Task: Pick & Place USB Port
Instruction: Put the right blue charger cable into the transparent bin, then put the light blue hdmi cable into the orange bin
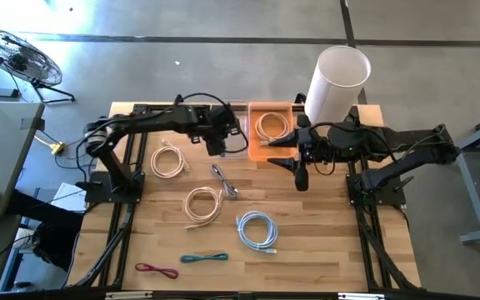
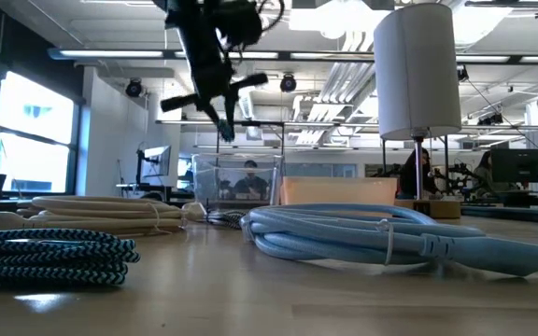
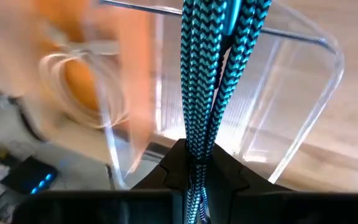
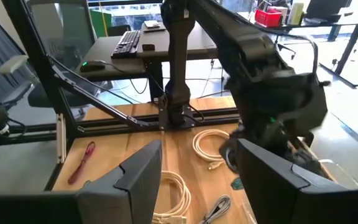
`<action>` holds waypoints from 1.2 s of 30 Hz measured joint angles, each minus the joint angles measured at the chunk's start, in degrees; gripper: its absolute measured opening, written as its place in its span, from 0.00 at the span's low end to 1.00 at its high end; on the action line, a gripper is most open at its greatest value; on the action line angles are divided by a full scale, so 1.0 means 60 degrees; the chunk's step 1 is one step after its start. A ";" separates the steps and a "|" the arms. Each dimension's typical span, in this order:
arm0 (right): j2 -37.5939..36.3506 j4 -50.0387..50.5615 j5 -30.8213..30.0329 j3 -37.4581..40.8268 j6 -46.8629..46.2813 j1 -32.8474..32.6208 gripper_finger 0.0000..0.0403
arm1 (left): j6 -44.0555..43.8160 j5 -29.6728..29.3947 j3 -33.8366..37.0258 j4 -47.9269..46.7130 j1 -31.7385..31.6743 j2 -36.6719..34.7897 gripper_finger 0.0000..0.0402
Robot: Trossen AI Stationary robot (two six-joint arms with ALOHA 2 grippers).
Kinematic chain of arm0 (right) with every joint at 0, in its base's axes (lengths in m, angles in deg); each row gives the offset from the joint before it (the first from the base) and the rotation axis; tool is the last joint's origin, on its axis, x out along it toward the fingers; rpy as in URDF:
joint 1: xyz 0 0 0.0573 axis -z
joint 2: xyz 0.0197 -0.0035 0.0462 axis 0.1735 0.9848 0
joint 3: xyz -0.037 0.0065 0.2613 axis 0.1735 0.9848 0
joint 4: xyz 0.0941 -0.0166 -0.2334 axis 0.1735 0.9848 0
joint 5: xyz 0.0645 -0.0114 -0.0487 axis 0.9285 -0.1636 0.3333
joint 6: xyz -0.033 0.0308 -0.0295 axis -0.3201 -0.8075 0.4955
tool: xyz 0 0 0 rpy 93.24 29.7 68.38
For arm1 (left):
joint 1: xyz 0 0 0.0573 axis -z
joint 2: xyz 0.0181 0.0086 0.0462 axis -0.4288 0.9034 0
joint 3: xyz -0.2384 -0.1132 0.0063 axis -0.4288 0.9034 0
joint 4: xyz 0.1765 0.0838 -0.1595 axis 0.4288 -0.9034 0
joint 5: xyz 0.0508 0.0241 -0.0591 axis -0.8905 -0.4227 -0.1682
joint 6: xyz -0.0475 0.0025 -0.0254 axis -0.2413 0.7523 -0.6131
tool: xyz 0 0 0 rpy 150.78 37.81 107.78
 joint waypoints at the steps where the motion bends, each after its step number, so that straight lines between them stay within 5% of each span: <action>1: -0.0004 0.0004 0.0004 0.0000 -0.0082 0.0003 0.49 | 0.0144 -0.0100 0.0005 -0.0025 -0.0070 0.0157 0.06; 12: 0.0000 0.0243 -0.0021 0.0004 -0.0091 0.0003 0.49 | 0.0316 -0.0956 0.0002 0.1079 -0.0847 0.0844 0.07; 21: 0.0000 0.0466 -0.0232 0.0007 0.0217 0.0003 0.49 | -0.0484 -0.1258 0.0002 0.1199 -0.0888 0.0844 0.32; 25: 0.0000 0.0473 -0.0237 0.0007 0.0339 0.0003 0.49 | -0.0651 -0.3007 -0.0002 0.1552 -0.0798 0.0783 0.35; 30: 0.0000 0.0903 -0.0172 0.0007 0.0287 0.0003 0.49 | -0.1421 -0.5080 -0.1084 0.0081 -0.0397 0.0307 0.32; 36: 0.0000 0.1884 0.0124 0.0007 -0.0503 0.0003 0.49 | -0.4421 -0.4422 -0.3935 -0.3538 0.0407 -0.0305 0.27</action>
